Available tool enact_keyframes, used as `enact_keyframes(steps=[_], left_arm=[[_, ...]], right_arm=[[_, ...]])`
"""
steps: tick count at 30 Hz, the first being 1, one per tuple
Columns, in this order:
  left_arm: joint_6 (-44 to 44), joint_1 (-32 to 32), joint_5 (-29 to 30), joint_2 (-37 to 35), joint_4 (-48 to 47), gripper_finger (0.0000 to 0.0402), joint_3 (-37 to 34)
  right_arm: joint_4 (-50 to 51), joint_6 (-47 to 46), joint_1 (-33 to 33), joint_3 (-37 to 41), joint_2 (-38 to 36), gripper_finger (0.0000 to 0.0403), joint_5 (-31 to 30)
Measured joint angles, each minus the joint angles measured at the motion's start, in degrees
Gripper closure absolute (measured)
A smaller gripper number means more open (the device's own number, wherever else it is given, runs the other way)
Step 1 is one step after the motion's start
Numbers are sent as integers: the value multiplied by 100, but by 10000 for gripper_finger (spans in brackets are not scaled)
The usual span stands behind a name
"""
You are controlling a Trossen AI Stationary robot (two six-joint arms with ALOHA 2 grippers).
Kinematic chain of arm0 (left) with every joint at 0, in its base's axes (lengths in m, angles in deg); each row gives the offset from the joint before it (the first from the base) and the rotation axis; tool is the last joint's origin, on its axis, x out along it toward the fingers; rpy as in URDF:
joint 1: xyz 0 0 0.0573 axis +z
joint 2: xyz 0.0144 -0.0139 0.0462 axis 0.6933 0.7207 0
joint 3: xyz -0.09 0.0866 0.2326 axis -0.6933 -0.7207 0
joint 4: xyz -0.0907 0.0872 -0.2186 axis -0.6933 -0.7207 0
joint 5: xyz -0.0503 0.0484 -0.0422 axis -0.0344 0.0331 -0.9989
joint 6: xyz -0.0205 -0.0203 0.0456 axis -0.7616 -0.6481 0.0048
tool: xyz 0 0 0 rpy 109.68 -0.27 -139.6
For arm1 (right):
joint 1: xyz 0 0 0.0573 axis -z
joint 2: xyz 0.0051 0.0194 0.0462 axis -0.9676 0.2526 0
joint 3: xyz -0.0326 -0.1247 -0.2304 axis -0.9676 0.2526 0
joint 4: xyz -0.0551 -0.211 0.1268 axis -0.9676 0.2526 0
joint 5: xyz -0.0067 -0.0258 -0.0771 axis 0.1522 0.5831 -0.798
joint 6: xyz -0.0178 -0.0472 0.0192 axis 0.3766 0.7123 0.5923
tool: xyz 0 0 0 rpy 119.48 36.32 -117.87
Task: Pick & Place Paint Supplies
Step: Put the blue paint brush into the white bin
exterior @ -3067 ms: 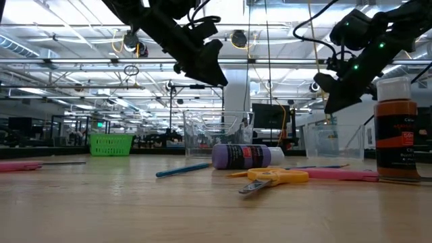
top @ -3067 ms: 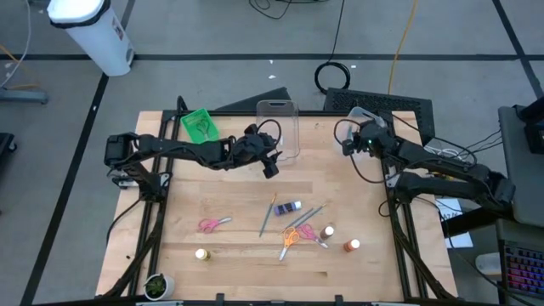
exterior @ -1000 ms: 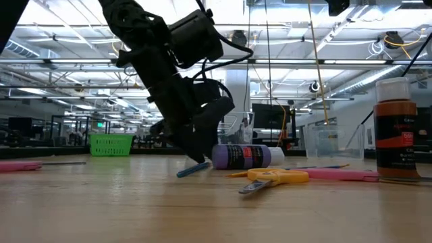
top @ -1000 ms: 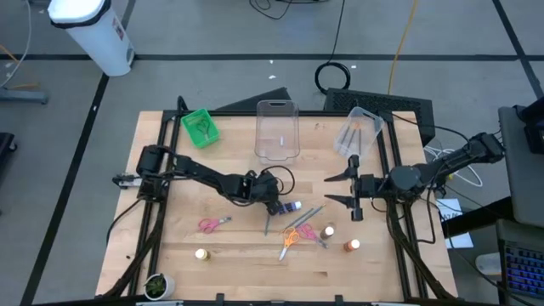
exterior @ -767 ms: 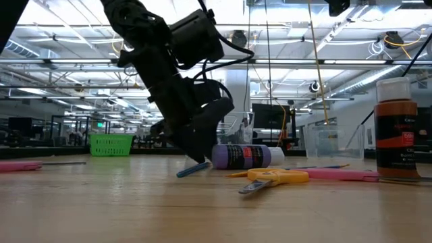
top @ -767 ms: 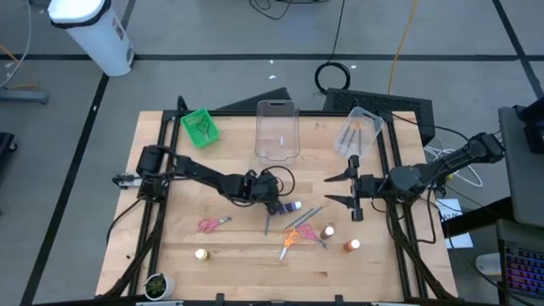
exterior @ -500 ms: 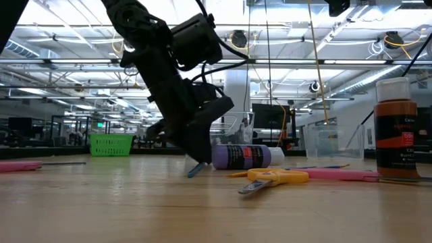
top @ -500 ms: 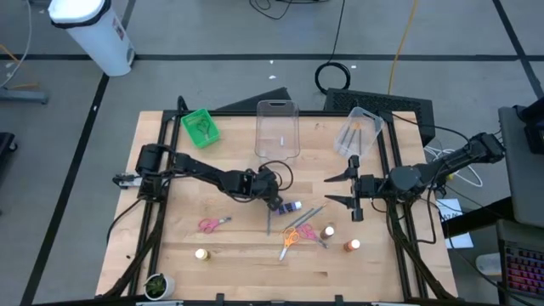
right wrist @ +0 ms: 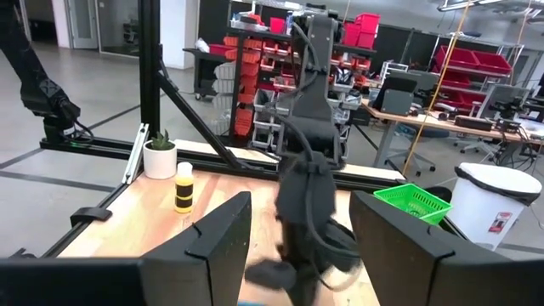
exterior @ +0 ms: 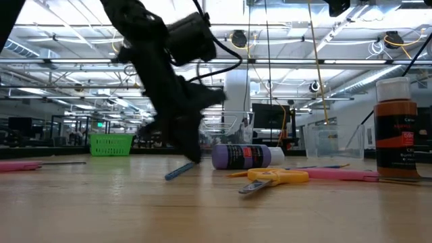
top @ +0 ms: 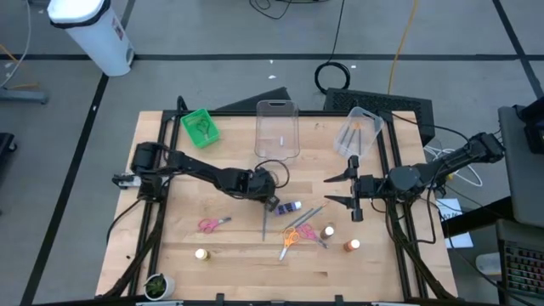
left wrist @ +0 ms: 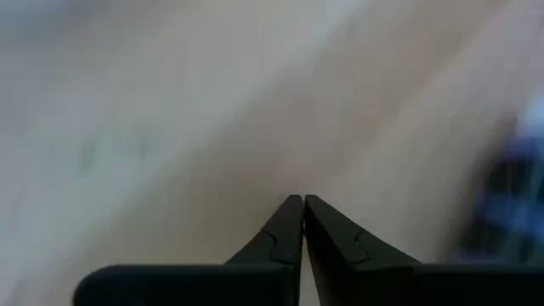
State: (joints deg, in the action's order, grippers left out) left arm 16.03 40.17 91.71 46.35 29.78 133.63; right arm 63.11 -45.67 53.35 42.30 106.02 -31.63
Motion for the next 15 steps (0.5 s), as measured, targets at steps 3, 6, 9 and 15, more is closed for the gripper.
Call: enact_keyframes(steps=[3,6,9,15], left_arm=[[-100,-171,301,-393,-298,368,-7],[-279,-359,781,-626,-529,367,29],[-272,-504,818,-619,-596,365,16],[474,-698,-185,-634,-953,323,25]], right_arm=[[13,0,0,0,0,211,2],[9,0,0,2,0,211,2],[7,-4,0,2,0,211,2],[13,-22,0,2,0,211,2]])
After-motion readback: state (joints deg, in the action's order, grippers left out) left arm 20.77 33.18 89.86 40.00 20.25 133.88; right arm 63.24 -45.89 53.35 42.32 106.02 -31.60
